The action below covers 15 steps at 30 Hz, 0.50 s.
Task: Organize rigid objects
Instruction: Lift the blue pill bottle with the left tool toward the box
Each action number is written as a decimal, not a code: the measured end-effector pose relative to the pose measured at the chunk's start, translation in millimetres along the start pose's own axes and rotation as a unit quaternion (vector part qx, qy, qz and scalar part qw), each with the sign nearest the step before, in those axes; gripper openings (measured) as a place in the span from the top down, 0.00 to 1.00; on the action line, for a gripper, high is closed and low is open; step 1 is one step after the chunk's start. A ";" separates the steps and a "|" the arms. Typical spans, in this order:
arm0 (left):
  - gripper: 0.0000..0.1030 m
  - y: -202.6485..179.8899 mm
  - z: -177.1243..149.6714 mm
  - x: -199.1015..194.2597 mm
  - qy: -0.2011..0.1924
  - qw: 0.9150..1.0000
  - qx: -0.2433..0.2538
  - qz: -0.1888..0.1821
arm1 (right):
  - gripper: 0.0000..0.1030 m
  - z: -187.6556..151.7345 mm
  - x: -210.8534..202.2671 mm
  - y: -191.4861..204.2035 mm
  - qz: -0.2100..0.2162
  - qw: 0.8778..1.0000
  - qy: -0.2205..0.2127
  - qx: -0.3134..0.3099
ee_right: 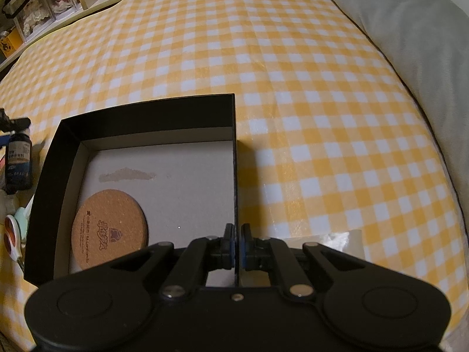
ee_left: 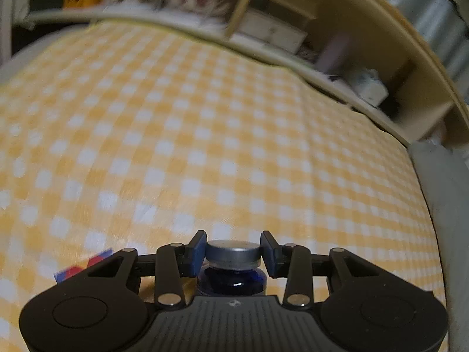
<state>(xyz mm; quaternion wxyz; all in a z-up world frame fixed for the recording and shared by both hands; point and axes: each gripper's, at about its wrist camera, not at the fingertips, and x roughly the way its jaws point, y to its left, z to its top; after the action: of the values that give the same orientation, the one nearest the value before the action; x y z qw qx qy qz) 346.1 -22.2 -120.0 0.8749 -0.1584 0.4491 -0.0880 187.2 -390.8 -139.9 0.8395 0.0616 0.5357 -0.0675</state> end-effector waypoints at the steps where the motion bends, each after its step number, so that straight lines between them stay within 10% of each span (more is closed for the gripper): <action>1: 0.60 -4.9 0.9 -3.8 -0.005 1.000 0.011 0.000 | 0.96 0.6 -0.1 -0.1 0.001 1.000 -0.001 -0.001; 15: 0.61 -65.1 -2.8 -34.5 -0.038 0.993 0.107 -0.037 | 0.96 1.9 -7.7 2.6 0.002 1.000 -0.006 -0.002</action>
<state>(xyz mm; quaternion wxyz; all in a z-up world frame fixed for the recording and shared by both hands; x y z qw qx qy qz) 323.0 -73.3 -72.2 0.8992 -0.0836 0.3978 -0.1620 186.2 -388.2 -132.1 0.8429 0.0601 0.5308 -0.0650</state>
